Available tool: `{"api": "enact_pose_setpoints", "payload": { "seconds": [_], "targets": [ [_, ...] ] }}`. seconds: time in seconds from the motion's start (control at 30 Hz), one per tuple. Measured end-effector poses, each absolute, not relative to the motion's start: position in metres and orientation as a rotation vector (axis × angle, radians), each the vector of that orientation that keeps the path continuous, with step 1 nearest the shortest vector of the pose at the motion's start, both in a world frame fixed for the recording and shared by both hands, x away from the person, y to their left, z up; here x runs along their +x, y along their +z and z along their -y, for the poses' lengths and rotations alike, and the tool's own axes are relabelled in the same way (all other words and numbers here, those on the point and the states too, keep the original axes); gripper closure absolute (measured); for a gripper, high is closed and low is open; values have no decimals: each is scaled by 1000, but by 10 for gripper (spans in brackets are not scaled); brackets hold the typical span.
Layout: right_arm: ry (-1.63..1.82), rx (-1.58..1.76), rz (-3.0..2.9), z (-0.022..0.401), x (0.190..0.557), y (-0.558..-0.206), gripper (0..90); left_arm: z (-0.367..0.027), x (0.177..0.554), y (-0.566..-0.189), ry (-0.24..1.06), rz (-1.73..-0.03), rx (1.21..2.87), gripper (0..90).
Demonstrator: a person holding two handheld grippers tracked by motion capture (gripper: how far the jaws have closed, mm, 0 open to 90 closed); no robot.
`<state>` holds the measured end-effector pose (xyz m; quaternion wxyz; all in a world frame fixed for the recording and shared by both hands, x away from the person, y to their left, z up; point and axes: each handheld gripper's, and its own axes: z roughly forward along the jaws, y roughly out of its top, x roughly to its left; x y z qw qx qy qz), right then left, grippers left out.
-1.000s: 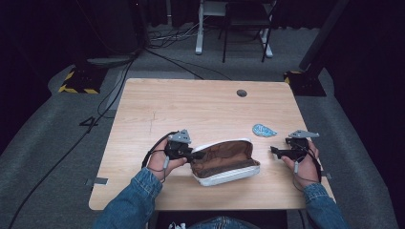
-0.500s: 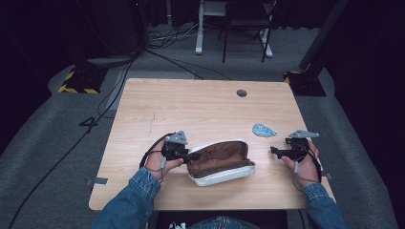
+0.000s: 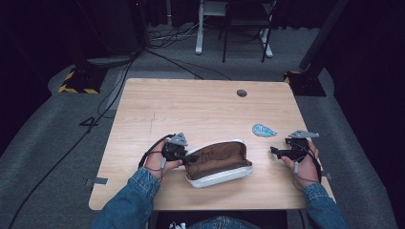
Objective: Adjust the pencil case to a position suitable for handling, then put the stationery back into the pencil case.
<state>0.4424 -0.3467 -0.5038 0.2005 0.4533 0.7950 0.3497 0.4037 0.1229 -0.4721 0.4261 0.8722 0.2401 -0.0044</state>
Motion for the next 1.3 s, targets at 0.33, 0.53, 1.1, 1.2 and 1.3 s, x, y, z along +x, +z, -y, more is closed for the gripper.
{"api": "enact_pose_setpoints", "payload": {
  "seconds": [0.33, 0.53, 1.1, 1.2, 1.3],
  "targets": [
    [978, 1266, -2223, 347, 442, -504, 151, -123, 403, -473, 16, -663, 2102, 416],
    [978, 1266, -2224, 347, 442, -504, 151, -129, 399, -467, 60, -669, 2083, 369],
    [979, 1258, -2230, 344, 444, -504, 151, -149, 381, -454, 161, -689, 2066, 338],
    [980, 1258, -2230, 344, 444, -504, 151, -155, 376, -452, 178, -693, 2056, 335],
    [983, 1249, -2238, 345, 444, -504, 152, -165, 369, -451, 206, -704, 2056, 333]
  ]
}}
